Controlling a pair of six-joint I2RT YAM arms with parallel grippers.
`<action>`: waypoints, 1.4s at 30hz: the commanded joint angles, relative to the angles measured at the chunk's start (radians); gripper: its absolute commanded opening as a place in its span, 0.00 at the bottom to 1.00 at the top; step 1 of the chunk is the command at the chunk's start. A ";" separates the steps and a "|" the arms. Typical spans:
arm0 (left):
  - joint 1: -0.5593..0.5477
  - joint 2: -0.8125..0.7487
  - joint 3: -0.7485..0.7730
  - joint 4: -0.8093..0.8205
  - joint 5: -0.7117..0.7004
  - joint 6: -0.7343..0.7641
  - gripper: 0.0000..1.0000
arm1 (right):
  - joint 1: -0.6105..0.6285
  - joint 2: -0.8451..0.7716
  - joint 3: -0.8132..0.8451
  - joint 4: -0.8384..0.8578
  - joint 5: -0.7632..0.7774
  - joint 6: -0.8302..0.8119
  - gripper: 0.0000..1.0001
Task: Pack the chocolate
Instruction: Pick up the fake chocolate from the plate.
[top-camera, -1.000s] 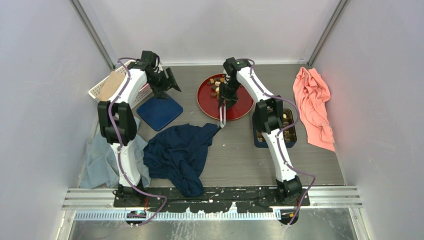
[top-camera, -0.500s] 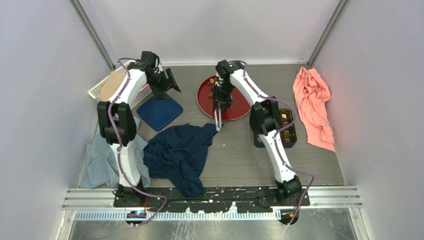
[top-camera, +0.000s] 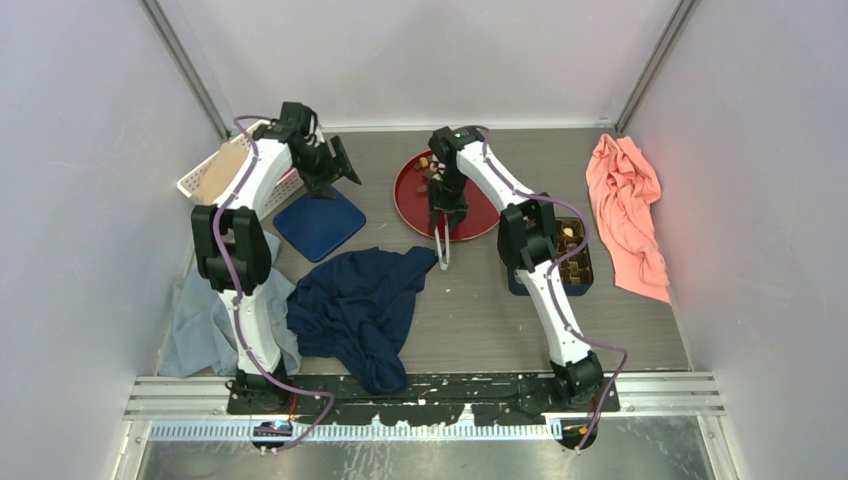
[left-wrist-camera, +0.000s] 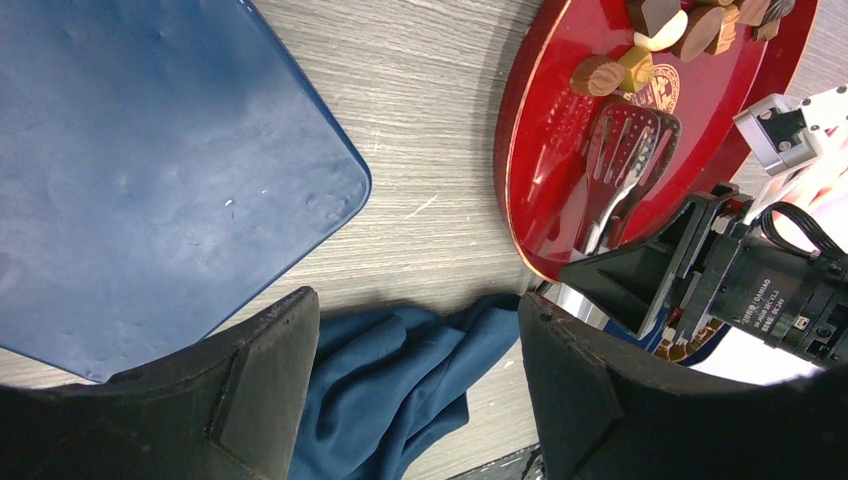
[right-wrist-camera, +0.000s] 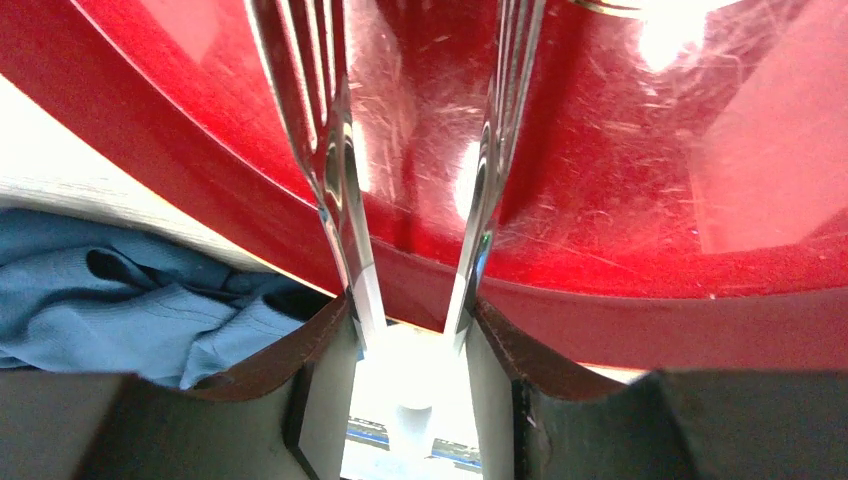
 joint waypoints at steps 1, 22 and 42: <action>0.007 -0.067 -0.007 0.021 0.016 0.017 0.73 | 0.005 -0.088 0.003 -0.035 0.040 -0.019 0.48; 0.007 -0.089 -0.037 0.018 0.009 0.042 0.73 | 0.018 -0.094 0.045 -0.053 0.112 -0.015 0.27; 0.007 -0.077 -0.038 0.045 0.027 0.011 0.73 | 0.013 -0.494 -0.275 -0.011 0.156 -0.058 0.19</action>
